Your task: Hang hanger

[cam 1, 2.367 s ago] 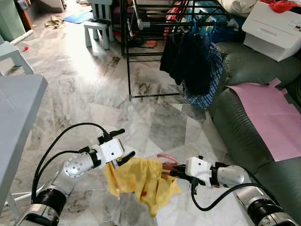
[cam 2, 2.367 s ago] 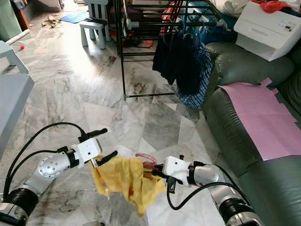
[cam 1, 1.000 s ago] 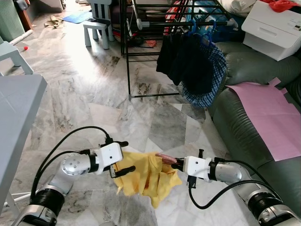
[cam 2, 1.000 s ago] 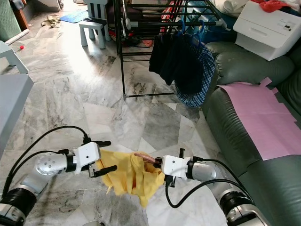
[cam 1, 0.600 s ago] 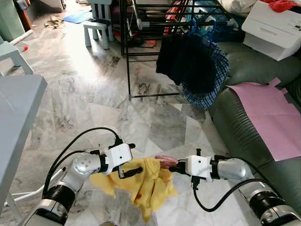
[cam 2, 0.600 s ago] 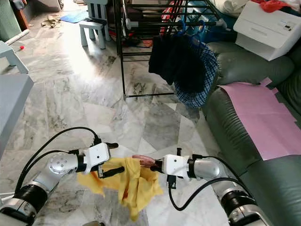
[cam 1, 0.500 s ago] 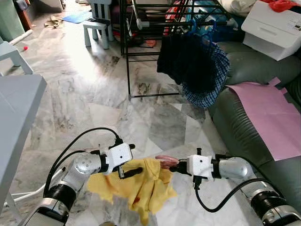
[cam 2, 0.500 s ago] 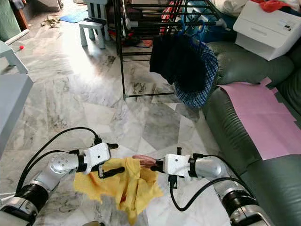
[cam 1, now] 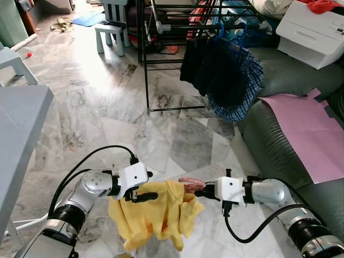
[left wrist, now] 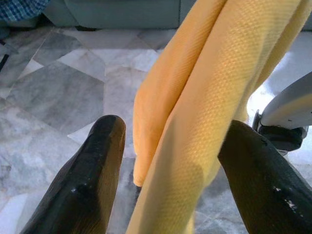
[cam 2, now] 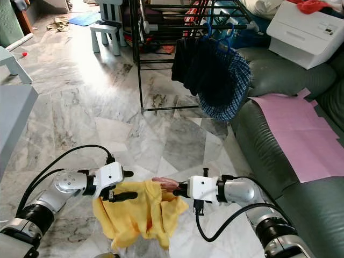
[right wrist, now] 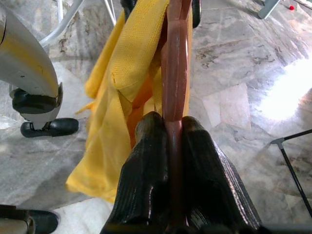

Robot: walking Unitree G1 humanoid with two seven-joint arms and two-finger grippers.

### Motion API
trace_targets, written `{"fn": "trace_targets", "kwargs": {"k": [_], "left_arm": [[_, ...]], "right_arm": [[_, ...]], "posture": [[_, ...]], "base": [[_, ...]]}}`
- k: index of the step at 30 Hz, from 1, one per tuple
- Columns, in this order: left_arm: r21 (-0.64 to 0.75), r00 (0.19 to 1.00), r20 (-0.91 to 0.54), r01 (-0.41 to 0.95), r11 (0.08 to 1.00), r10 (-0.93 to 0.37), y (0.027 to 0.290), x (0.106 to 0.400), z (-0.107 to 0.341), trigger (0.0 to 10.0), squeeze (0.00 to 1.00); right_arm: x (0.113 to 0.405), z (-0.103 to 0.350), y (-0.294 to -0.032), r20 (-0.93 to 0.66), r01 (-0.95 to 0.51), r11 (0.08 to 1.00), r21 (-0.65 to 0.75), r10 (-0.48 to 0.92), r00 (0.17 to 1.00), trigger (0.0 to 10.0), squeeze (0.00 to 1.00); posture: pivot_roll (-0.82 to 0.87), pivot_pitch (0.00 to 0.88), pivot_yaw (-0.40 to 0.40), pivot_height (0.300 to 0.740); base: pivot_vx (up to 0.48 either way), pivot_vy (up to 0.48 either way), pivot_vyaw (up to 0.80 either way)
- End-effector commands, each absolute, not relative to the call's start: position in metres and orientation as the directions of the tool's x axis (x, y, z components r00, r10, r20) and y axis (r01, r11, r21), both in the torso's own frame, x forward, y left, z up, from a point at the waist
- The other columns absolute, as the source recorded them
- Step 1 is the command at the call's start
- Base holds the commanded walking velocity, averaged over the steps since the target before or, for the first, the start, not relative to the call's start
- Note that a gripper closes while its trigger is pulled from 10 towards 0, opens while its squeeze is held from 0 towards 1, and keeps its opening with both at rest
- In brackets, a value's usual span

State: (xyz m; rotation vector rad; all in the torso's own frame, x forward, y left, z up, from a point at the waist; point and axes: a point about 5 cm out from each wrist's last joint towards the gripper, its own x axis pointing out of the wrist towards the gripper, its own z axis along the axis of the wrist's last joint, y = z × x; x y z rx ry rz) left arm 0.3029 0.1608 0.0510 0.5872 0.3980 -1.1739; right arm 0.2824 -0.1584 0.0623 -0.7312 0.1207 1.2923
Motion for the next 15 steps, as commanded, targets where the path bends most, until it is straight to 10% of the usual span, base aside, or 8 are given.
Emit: {"fn": "trace_targets", "kwargs": {"k": [1,15], "left_arm": [[0.217,0.349,-0.578,0.937,0.273,-0.738,0.163,0.306,0.055,0.0,0.0],[0.191,0.29,-0.563,0.957,0.219,-0.774,0.151,0.31,0.062,0.0,0.0]], "right_arm": [[0.285,0.07,-0.161,-0.447,-0.884,0.094,-0.457,0.835,0.32,10.0,0.0],[0.28,0.061,-0.15,-0.454,-0.895,0.074,-0.44,0.842,0.292,10.0,0.0]], "posture": [[0.01,0.061,-0.074,0.74],[0.01,0.066,-0.07,0.74]], "base": [[0.0,0.0,0.0],[0.0,0.0,0.0]]}}
